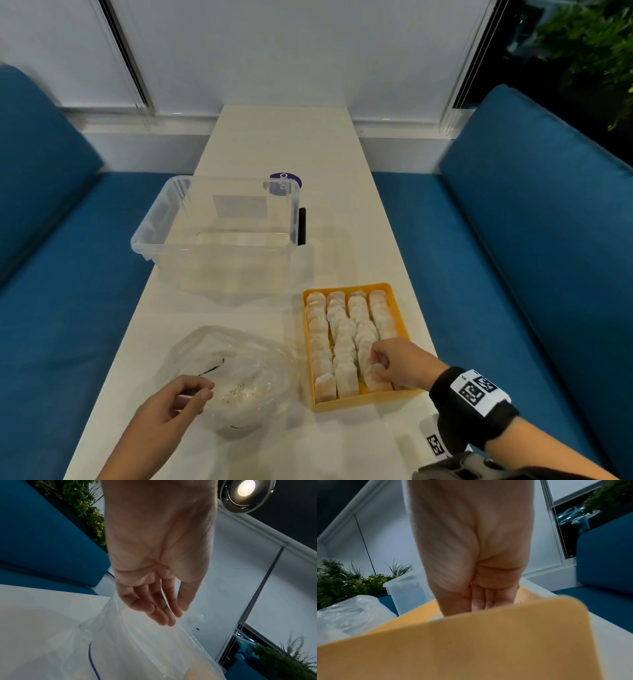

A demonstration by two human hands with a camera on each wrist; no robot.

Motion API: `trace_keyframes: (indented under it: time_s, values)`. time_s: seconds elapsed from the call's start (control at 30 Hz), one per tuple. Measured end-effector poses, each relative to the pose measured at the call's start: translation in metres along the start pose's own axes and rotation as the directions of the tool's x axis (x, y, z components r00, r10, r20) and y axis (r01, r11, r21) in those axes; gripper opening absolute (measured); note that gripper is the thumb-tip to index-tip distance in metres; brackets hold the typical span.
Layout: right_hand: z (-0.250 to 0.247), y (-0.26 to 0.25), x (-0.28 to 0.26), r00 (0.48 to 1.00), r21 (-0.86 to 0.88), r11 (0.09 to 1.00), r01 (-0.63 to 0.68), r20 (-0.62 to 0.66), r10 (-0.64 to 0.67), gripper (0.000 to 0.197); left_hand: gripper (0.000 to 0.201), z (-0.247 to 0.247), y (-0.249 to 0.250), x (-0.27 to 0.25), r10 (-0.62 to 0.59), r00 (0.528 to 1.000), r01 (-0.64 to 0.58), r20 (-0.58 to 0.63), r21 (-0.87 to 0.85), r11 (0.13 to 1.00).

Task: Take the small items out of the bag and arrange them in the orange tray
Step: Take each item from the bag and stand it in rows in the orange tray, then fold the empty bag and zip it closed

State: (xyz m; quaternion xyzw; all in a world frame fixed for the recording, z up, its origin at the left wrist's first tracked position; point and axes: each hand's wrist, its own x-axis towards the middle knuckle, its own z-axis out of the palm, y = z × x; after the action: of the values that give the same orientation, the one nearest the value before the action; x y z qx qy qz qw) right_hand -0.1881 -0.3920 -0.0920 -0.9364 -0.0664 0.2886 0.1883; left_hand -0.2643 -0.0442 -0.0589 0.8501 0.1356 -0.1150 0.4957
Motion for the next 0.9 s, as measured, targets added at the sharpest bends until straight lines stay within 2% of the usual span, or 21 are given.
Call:
trace_keyframes:
  time_s: [0.1, 0.17, 0.23, 0.3, 0.37, 0.43, 0.47, 0.53, 0.57, 0.6, 0.67, 0.7, 0.73, 0.77, 0.83, 0.87, 0.9]
  values:
    - [-0.002, -0.001, -0.001, 0.998, -0.034, 0.999, 0.005, -0.056, -0.007, 0.014, 0.012, -0.002, 0.001, 0.000, 0.094, 0.994, -0.088, -0.053, 0.105, 0.991]
    - [-0.004, -0.006, -0.003, 0.991, -0.091, 0.995, 0.028, -0.132, -0.040, 0.024, 0.030, -0.005, -0.004, 0.004, 0.184, 0.981, -0.192, 0.054, 0.265, 0.945]
    - [-0.006, -0.019, -0.007, 0.960, -0.141, 0.987, 0.080, -0.254, -0.114, 0.027, 0.048, -0.002, -0.010, 0.010, 0.184, 0.953, -0.281, 0.242, 0.472, 0.836]
    - [-0.005, -0.040, -0.011, 0.908, -0.169, 0.967, 0.192, -0.343, -0.241, 0.025, 0.044, 0.005, -0.019, 0.015, 0.141, 0.943, -0.311, 0.303, 0.643, 0.700]
    - [0.001, -0.067, -0.013, 0.862, -0.184, 0.923, 0.337, -0.335, -0.381, 0.028, 0.065, 0.005, -0.027, 0.020, 0.105, 0.937, -0.333, 0.333, 0.760, 0.559]
    - [0.011, -0.092, -0.012, 0.835, -0.184, 0.876, 0.446, -0.268, -0.481, 0.036, 0.069, 0.007, -0.035, 0.024, 0.116, 0.948, -0.313, 0.295, 0.808, 0.499]
    - [0.016, -0.103, -0.011, 0.833, -0.187, 0.862, 0.471, -0.226, -0.505, 0.041, 0.066, 0.006, -0.039, 0.027, 0.151, 0.950, -0.311, 0.273, 0.804, 0.506]
    - [0.027, -0.120, -0.006, 0.847, -0.202, 0.856, 0.475, -0.159, -0.507, 0.052, 0.062, 0.005, -0.033, 0.021, 0.254, 0.934, -0.356, 0.250, 0.684, 0.637]
    - [0.031, -0.126, -0.004, 0.855, -0.206, 0.862, 0.464, -0.148, -0.496, 0.056, 0.057, 0.004, -0.033, 0.020, 0.303, 0.937, -0.346, 0.177, 0.597, 0.723]
    - [0.034, -0.131, -0.001, 0.862, -0.197, 0.870, 0.451, -0.157, -0.482, 0.058, 0.048, 0.003, -0.032, 0.021, 0.347, 0.934, -0.333, 0.083, 0.553, 0.764]
    - [0.036, -0.135, 0.004, 0.856, -0.131, 0.881, 0.454, -0.212, -0.472, 0.053, 0.026, 0.001, -0.029, 0.017, 0.438, 0.898, -0.360, -0.047, 0.496, 0.790]
    - [0.035, -0.135, 0.006, 0.839, -0.088, 0.872, 0.482, -0.242, -0.488, 0.047, 0.022, 0.001, -0.026, 0.015, 0.454, 0.885, -0.361, -0.099, 0.469, 0.806]
    - [0.034, -0.135, 0.009, 0.814, -0.052, 0.852, 0.520, -0.271, -0.513, 0.040, 0.027, 0.000, -0.023, 0.012, 0.467, 0.869, -0.359, -0.161, 0.444, 0.821]
    - [0.031, -0.134, 0.010, 0.790, -0.024, 0.833, 0.553, -0.303, -0.534, 0.034, 0.042, -0.001, -0.020, 0.009, 0.438, 0.869, -0.333, -0.230, 0.383, 0.862]
    - [0.026, -0.131, 0.011, 0.772, 0.035, 0.818, 0.574, -0.355, -0.526, 0.029, 0.087, -0.007, -0.018, 0.005, 0.266, 0.908, -0.237, -0.322, 0.129, 0.963]
    - [0.025, -0.130, 0.010, 0.780, 0.082, 0.821, 0.566, -0.375, -0.501, 0.029, 0.103, -0.010, -0.022, 0.006, 0.202, 0.935, -0.210, -0.292, 0.005, 0.978]
    - [0.024, -0.129, 0.009, 0.793, 0.141, 0.821, 0.553, -0.391, -0.466, 0.031, 0.109, -0.013, -0.025, 0.007, 0.179, 0.956, -0.203, -0.234, -0.082, 0.976]
